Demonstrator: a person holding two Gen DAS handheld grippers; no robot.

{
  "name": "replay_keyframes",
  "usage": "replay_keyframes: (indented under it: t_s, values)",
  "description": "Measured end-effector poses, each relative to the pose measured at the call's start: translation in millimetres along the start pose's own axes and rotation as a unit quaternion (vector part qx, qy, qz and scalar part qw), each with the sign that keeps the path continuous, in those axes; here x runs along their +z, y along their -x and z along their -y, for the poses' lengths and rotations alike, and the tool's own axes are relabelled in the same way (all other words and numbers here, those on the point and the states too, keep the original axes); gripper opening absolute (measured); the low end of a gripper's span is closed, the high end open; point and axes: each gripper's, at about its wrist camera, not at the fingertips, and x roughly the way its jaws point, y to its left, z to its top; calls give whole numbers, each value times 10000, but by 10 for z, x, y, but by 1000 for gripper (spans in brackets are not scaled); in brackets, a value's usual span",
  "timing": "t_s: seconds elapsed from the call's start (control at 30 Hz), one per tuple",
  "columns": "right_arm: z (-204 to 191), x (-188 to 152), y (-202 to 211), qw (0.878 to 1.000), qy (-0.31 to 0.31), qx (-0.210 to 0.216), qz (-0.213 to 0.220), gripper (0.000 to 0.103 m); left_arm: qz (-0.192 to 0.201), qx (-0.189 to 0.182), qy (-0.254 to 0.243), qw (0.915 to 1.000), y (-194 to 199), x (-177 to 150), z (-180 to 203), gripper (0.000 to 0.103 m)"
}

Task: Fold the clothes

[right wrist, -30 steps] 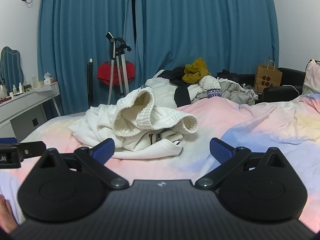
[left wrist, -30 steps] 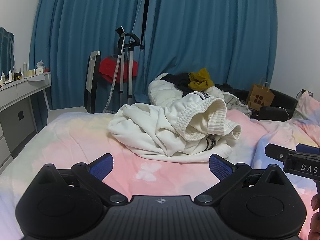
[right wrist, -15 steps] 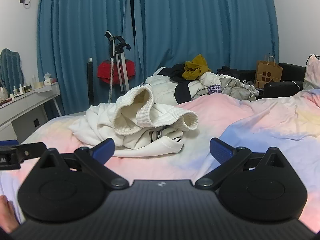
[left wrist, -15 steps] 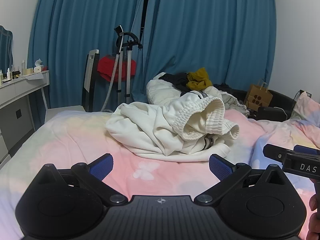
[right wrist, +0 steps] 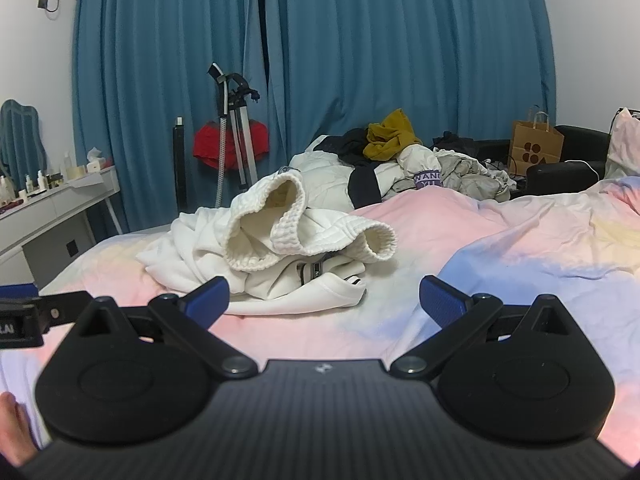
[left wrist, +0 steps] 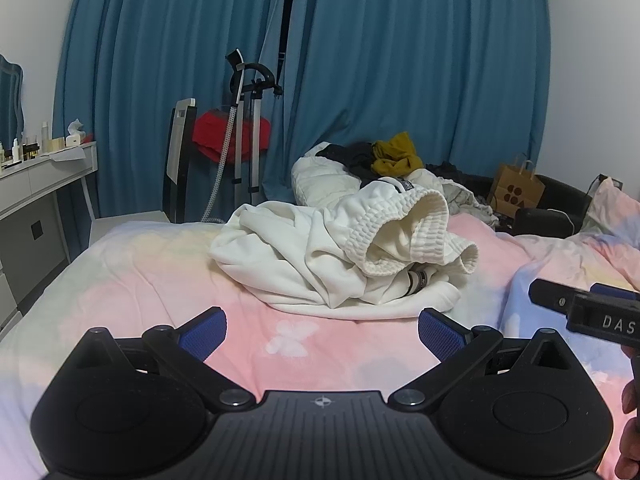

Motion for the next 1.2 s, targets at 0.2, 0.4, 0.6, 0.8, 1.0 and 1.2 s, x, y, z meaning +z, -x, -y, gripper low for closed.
replay_keyframes:
  t_s: [0.2,0.4,0.6,0.8,1.0,1.2]
  values:
    - [62,3,15,9996,-259,20,137,103,-31,-52,-67,10000,-32,-44,8,103]
    - [89,1,38,9984,-376,-8,415,103,1,-33,-130,9999,-71,-91,25,103]
    - [87,7,-24,9984,-249,-79,511,103,98,58,-23,9999,-89,-84,4,103]
    - [308,-19,-41,9984,-477,-33,317,103,95,180,-357,9992,-110,228,253,102]
    - [463,155,127,9976,-659,102,210,103,51,198,-1227,9922,-428,752,708,102]
    - [740,65,24,9941,-1053,68,233,103,-143,230,-2141,9764,-1282,774,1080,100]
